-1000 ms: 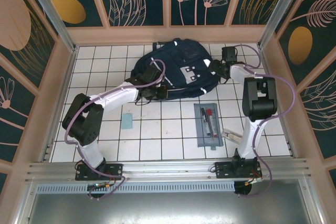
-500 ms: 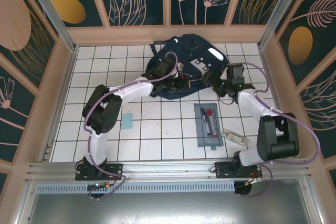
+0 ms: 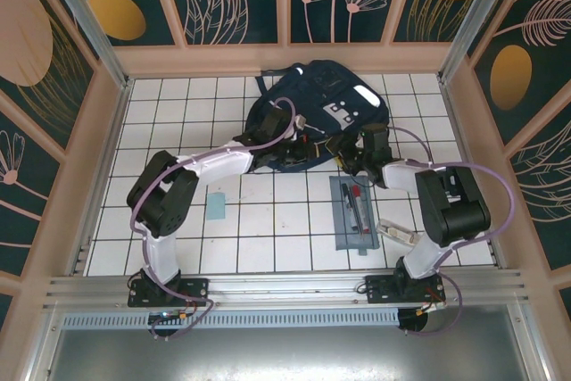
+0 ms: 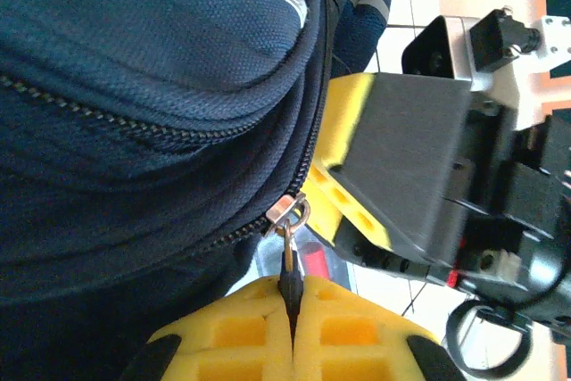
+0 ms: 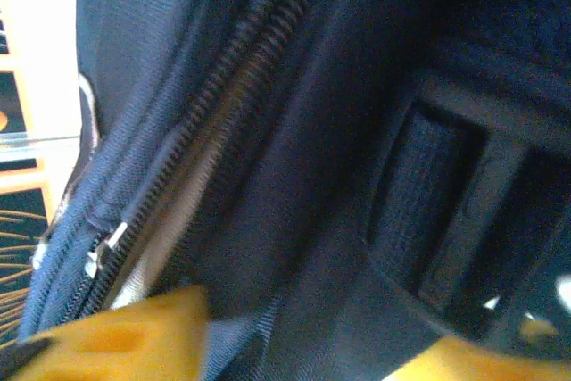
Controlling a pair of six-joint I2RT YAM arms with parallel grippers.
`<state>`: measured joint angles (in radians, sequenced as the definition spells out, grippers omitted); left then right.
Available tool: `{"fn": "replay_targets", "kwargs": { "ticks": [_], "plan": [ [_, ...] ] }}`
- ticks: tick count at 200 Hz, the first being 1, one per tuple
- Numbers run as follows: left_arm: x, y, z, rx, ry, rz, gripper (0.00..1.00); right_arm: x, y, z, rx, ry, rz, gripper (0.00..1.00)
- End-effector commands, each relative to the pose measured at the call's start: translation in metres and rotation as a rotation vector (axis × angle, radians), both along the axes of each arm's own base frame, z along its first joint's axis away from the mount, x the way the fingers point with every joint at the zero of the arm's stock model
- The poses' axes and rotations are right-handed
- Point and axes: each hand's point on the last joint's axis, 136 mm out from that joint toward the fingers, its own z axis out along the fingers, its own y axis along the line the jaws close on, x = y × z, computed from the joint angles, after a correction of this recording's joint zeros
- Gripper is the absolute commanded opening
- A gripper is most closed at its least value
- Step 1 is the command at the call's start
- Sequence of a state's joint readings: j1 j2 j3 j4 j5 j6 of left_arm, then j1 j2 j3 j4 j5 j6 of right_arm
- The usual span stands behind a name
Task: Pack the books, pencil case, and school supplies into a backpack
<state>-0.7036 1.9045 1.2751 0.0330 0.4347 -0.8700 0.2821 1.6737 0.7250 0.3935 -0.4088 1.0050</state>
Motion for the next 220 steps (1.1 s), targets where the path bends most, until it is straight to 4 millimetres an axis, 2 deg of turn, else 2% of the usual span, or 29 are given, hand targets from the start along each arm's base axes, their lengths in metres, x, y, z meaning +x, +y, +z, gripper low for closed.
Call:
{"fn": "replay_targets", "kwargs": {
  "ticks": [1, 5, 14, 30, 59, 81, 102, 132, 146, 165, 182, 184, 201, 220],
  "plan": [
    [-0.016, -0.012, 0.055, -0.134, -0.065, -0.078, 0.00, 0.025, -0.005, 0.012, 0.025, -0.105, -0.086, 0.07],
    [-0.017, -0.010, 0.053, -0.117, -0.067, -0.082, 0.00, 0.025, -0.005, 0.012, 0.023, -0.106, -0.084, 0.00],
    [-0.015, -0.004, 0.045, -0.058, -0.073, -0.082, 0.00, 0.023, -0.007, 0.013, 0.011, -0.110, -0.082, 0.00],
    [-0.005, 0.019, 0.026, 0.045, -0.071, -0.052, 0.00, 0.019, -0.012, 0.017, -0.024, -0.118, -0.071, 0.00],
    [0.024, 0.086, -0.004, 0.158, -0.042, 0.069, 0.00, 0.007, -0.027, 0.023, -0.096, -0.131, -0.068, 0.00],
    [0.041, 0.130, -0.012, 0.307, -0.088, 0.138, 0.00, 0.000, -0.037, 0.027, -0.118, -0.138, -0.069, 0.00],
    [0.062, 0.165, -0.016, 0.405, -0.122, 0.202, 0.00, -0.005, -0.037, 0.028, -0.149, -0.133, -0.036, 0.00],
    [0.087, 0.197, -0.013, 0.492, -0.164, 0.260, 0.00, -0.007, -0.048, 0.022, -0.193, -0.119, -0.043, 0.00],
    [0.091, 0.214, -0.017, 0.544, -0.159, 0.291, 0.00, -0.006, -0.056, 0.023, -0.211, -0.122, -0.058, 0.00],
    [0.080, 0.215, -0.017, 0.524, -0.137, 0.270, 0.00, -0.002, -0.066, 0.020, -0.240, -0.115, -0.068, 0.00],
    [0.057, 0.207, -0.017, 0.451, -0.105, 0.236, 0.00, 0.005, -0.071, 0.019, -0.273, -0.115, -0.063, 0.00],
    [0.054, 0.207, -0.007, 0.430, -0.121, 0.238, 0.00, 0.007, -0.072, 0.020, -0.278, -0.117, -0.064, 0.00],
    [0.023, 0.192, 0.005, 0.353, -0.125, 0.196, 0.00, 0.021, -0.074, 0.022, -0.323, -0.127, -0.048, 0.00],
    [-0.011, 0.163, 0.012, 0.318, -0.132, 0.128, 0.00, 0.038, -0.077, 0.025, -0.369, -0.127, -0.039, 0.00]
  ]
}}
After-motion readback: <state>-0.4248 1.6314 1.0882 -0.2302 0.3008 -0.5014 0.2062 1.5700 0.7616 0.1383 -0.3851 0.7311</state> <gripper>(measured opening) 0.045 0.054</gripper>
